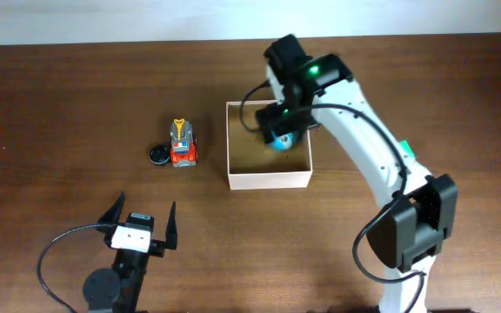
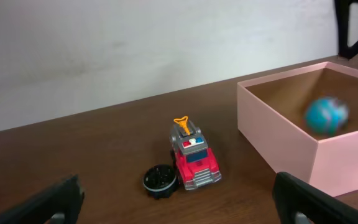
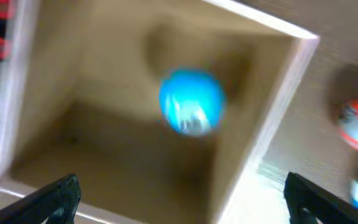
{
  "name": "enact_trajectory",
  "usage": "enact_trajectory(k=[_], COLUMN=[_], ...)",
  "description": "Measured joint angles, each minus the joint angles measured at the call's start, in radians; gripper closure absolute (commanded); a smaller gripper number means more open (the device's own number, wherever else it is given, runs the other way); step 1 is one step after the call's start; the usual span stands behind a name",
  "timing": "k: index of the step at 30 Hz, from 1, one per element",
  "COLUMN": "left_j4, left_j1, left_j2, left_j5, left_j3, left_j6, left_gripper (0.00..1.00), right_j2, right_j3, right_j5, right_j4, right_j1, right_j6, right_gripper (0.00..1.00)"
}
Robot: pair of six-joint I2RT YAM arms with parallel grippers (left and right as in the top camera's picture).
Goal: Pack container
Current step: 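Carry the blue ball left into the pink box and release it, then move the right gripper to the colour cube and grasp it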
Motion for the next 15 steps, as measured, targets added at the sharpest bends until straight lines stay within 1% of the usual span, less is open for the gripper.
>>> enact_trajectory(k=[5,10,12,15], left_j4=[0.0,0.0,0.0,0.0], left_j1=[0.0,0.0,0.0,0.0], left_j2=[0.0,0.0,0.0,0.0], left_j5=[0.0,0.0,0.0,0.0], left_j3=[0.0,0.0,0.0,0.0], left_j6=[0.0,0.0,0.0,0.0], left_gripper=[0.01,0.01,0.01,0.01], right_j2=[-0.01,-0.034,-0.035,-0.035], right_j3=[0.079,0.095,0.095,0.089], right_j5=[0.043,0.067,0.066,0.031], right_j4=[-0.118,-0.259,-0.299,-0.354], right_j1=[-0.143,-0.37,-0.443,-0.532], right_j6=[0.03,0.028,0.0,-0.098], right_gripper=[0.01,0.01,0.01,0.01])
